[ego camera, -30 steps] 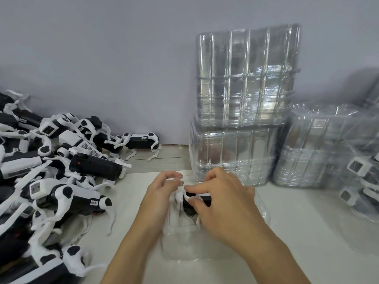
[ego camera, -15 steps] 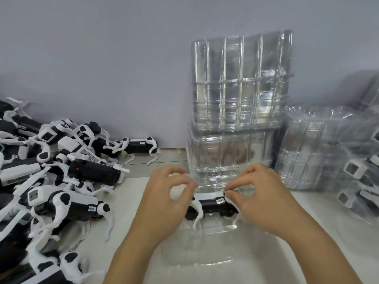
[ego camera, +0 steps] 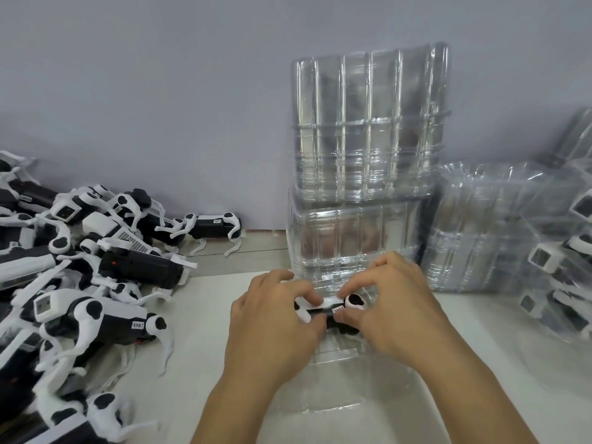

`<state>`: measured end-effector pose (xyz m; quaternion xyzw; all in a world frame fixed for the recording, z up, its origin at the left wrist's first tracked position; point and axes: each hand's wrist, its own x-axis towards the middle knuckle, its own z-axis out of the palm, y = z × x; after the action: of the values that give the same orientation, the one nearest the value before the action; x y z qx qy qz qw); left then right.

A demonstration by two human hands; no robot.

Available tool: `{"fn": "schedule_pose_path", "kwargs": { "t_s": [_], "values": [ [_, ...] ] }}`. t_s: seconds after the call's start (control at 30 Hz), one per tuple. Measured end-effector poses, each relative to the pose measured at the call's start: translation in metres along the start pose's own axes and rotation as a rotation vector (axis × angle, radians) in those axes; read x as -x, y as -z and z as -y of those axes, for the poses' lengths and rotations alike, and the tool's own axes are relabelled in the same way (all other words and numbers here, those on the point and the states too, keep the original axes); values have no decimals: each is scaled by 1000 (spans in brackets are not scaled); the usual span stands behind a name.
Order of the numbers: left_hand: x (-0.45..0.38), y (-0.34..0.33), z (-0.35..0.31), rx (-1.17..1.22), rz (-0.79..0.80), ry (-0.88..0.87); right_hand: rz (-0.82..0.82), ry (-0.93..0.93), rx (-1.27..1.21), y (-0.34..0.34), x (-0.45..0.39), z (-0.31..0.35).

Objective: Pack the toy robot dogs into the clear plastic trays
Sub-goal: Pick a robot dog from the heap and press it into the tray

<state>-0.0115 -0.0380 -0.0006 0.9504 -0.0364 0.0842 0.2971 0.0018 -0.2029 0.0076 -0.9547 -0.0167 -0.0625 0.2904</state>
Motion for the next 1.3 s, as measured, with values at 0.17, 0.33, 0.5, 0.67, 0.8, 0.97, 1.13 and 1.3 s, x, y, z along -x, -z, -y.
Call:
{"fn": "schedule_pose_path", "kwargs": {
  "t_s": [0.17,0.33,0.5,0.67,0.8,0.97,1.13,1.3],
  "values": [
    [-2,-2,3,-40,10,6,4,-19,-7,-1,1,1],
    [-1,-4,2,-20,22,60,8,-10,-2,-1,0,-1],
    [0,-6,-1,-39,-9,59,13,-4,-21,-2,-1,-3],
    [-1,-3,4,-111,-20,-67,-5,20,-90,-4,-2,-5],
    [0,4,4,-65,47,-205,-12,37,-121,-5,-4,-8],
    [3,16,5,-66,218,-200,3,26,-181,-3,-4,-12],
    [4,16,9,-166,301,-202,3,17,-198,-5,-4,-11],
    [4,11,9,-229,246,-218,1,21,-211,-6,-4,-12]
  ]
}}
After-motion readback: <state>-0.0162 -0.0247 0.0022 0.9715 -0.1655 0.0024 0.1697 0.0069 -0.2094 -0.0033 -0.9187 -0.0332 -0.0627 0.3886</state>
